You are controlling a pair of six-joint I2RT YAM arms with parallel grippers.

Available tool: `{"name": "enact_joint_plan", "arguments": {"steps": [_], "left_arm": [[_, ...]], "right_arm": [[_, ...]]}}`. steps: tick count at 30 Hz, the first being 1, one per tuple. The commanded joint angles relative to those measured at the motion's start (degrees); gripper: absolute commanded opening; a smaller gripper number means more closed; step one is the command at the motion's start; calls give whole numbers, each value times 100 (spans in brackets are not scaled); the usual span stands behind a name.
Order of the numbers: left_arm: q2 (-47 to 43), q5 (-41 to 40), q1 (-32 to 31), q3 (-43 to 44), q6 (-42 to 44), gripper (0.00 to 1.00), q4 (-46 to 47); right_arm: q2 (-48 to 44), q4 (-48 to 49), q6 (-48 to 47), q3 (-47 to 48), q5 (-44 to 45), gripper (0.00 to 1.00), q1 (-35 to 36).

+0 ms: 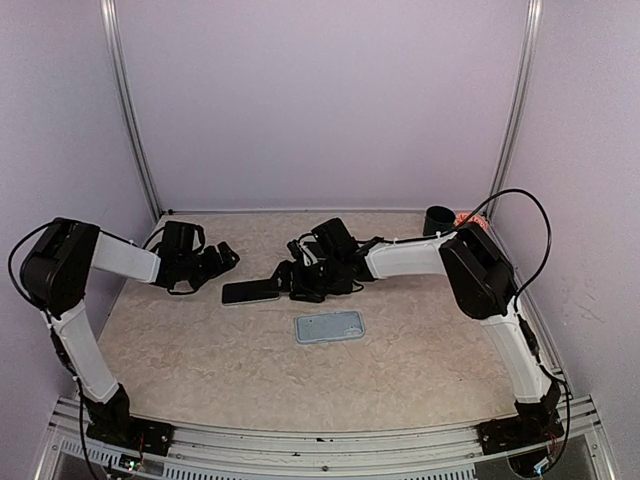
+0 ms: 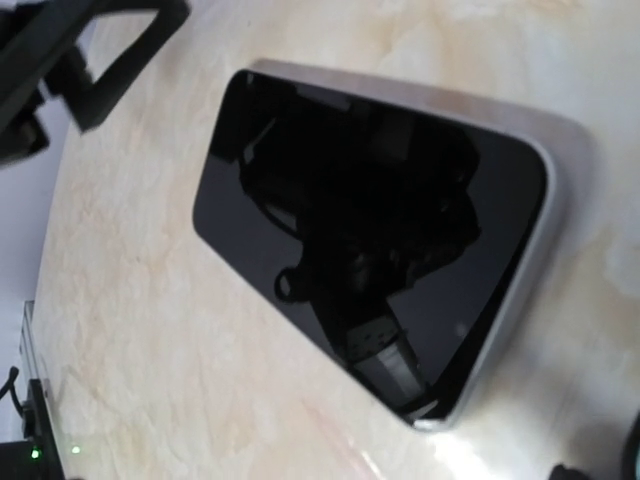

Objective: Put the phone into the phone case
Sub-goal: Move the phone to the center of the board.

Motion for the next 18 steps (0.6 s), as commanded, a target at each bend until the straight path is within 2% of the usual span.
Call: {"name": "enact_joint_plan", "arguments": {"steps": [1,5,18], "left_arm": [[438,372,-163,628,311,99,51],[776,427,-266,931,455,99,-121],[1463,1353,-476,1214,981,96,-153]], "right_arm": [[-292,-103,48,-395,32,99,27],[-520,-30,39,-695,53,99,33],[-1695,140,-68,-1650,287,99,17]]}}
